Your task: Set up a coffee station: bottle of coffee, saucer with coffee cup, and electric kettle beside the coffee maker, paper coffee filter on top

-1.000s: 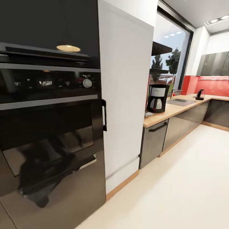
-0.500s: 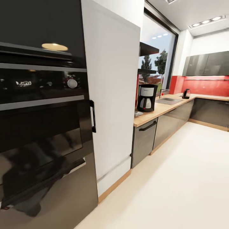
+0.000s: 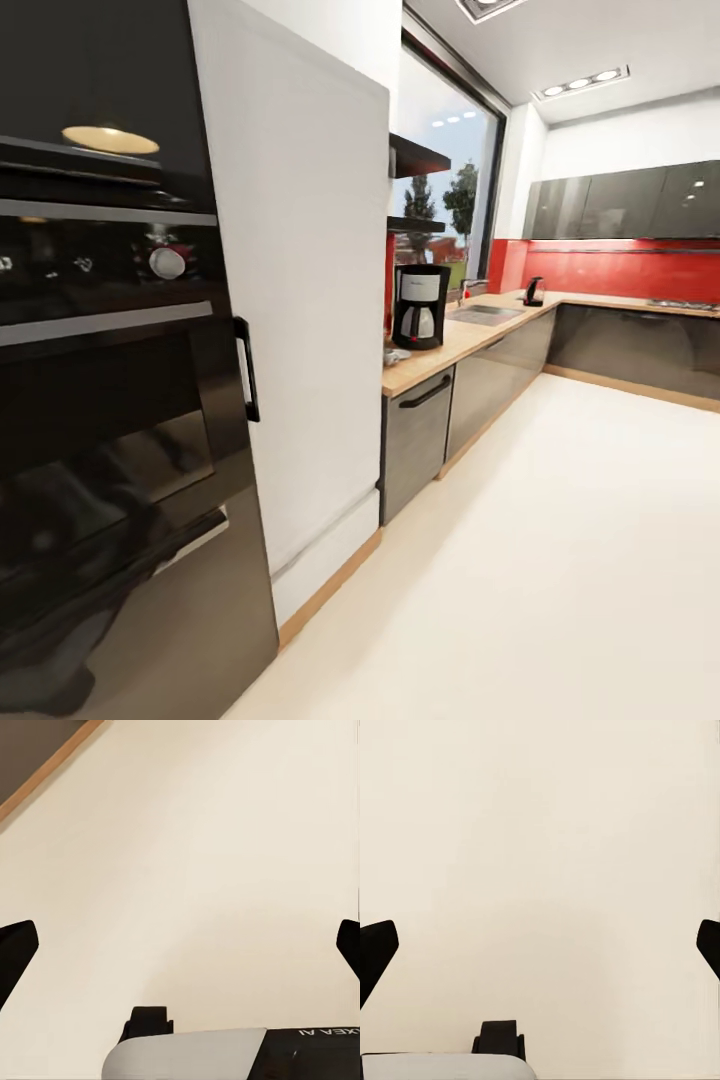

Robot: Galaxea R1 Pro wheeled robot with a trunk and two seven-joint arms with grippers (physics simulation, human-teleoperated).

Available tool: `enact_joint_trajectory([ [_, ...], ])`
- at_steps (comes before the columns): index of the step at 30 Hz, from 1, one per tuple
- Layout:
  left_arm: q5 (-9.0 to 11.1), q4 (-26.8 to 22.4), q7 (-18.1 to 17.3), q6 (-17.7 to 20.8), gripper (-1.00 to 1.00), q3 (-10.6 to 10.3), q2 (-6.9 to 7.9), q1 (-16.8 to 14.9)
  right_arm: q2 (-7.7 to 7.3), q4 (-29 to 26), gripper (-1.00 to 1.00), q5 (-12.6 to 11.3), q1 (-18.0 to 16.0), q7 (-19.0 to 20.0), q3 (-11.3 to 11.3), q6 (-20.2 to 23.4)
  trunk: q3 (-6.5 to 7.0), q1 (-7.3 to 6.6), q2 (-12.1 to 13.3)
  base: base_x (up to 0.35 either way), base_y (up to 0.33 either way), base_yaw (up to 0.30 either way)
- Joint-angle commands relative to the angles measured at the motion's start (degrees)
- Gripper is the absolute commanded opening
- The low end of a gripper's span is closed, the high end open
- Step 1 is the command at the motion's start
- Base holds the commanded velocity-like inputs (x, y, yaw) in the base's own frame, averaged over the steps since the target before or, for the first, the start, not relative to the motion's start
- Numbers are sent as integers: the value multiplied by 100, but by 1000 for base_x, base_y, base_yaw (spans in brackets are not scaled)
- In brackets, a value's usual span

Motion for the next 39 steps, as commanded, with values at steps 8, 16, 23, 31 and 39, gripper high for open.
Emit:
enact_joint_trajectory([
  [8, -3, -9, -1, -6, 100, 1, 0, 3, 0, 6, 100, -4, -4, -1, -1, -20, -5, 0, -3, 0, 0, -253],
  [16, -3, -9, -1, -6, 100, -12, 0, 3, 0, 6, 100, -3, -4, -8, -1, -20, -5, 0, -3, 77, -29, -159],
  [23, -3, -9, -1, -6, 100, -16, 0, 3, 0, 6, 100, -3, -4, -5, -1, -20, -5, 0, -3, 264, -112, -78],
  [31, -3, -9, -1, -6, 100, -17, 0, 3, 0, 6, 100, -3, -4, -1, -1, -20, -5, 0, -3, 289, -129, -228],
  [39, -3, -9, -1, -6, 100, -17, 0, 3, 0, 6, 100, -3, -4, -1, -1, -20, -5, 0, -3, 292, -154, -253],
])
